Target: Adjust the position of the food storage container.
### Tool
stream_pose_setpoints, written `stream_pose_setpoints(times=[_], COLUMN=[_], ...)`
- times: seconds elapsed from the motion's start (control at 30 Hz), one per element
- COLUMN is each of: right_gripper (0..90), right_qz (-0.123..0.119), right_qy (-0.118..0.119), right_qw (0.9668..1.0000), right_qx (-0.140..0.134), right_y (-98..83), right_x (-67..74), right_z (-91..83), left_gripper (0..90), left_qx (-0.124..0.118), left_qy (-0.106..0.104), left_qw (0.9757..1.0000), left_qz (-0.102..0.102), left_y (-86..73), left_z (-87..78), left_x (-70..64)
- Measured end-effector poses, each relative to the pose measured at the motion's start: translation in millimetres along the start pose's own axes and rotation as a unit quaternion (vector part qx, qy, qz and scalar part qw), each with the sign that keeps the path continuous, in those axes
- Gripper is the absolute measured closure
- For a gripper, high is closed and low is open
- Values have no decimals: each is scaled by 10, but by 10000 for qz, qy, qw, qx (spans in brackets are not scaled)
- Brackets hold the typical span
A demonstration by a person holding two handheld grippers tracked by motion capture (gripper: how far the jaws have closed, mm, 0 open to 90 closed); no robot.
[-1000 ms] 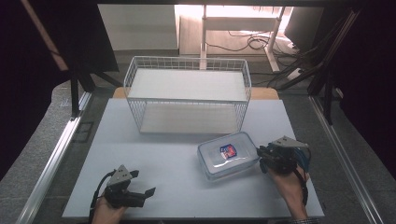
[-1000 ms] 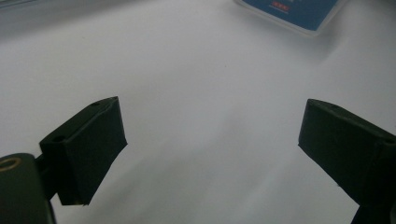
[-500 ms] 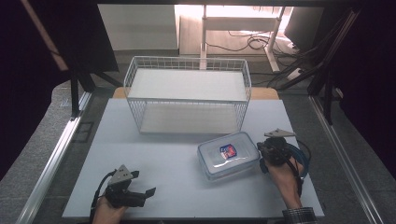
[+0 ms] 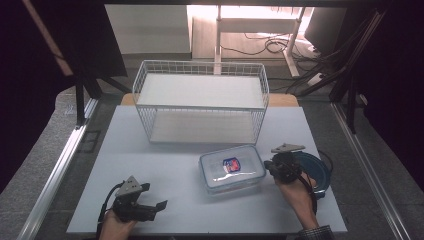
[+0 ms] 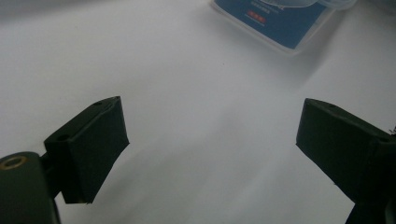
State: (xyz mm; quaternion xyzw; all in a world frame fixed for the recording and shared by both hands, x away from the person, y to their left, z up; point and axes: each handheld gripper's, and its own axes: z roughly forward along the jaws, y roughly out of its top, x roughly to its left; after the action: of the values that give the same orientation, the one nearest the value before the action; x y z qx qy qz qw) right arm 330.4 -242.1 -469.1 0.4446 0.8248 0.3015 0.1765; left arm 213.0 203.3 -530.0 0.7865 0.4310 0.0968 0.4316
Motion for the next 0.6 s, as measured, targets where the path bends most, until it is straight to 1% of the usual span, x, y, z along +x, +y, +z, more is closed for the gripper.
stream_pose_setpoints(times=[0.03,0.07,0.13,0.2,0.27,0.3,0.33,0.37,0.4,0.43,0.5,0.53,0.6], right_gripper=[891,890,890,890,890,890,890,890,890,890,890,889,889], right_qz=[-21,-30,-69,-108,-89,-107,-154,-240,-286,-322,-398,-399,-417], right_qy=[56,96,191,304,479,570,632,700,749,837,921,868,812], right_qw=[10000,9999,9998,9995,9988,9983,9979,9972,9968,9960,9949,9954,9958], right_qx=[9,0,8,-5,7,19,7,37,31,47,49,72,64], right_y=[-4,-6,-9,-9,-8,-9,-8,-4,-1,3,19,32,49], right_x=[25,44,99,165,239,280,324,378,408,449,484,498,490], right_z=[7,12,22,30,43,49,60,73,85,96,112,128,174], left_gripper=[88,91,95,128,219,286,354,438,481,554,627,665,702], left_qx=[48,160,194,223,232,241,239,232,240,250,313,322,295], left_qy=[49,159,197,145,227,269,287,286,281,253,265,278,238], left_qw=[10000,9997,9995,9995,9990,9986,9984,9984,9986,9989,9989,9988,9992], left_qz=[-4,58,122,148,307,392,436,426,379,320,245,236,147], left_y=[3,12,23,55,103,131,165,184,213,230,259,270,318], left_z=[7,23,38,49,57,65,80,93,116,138,190,212,269], left_x=[-7,-19,-29,-36,-52,-54,-45,-33,-1,31,95,119,180])
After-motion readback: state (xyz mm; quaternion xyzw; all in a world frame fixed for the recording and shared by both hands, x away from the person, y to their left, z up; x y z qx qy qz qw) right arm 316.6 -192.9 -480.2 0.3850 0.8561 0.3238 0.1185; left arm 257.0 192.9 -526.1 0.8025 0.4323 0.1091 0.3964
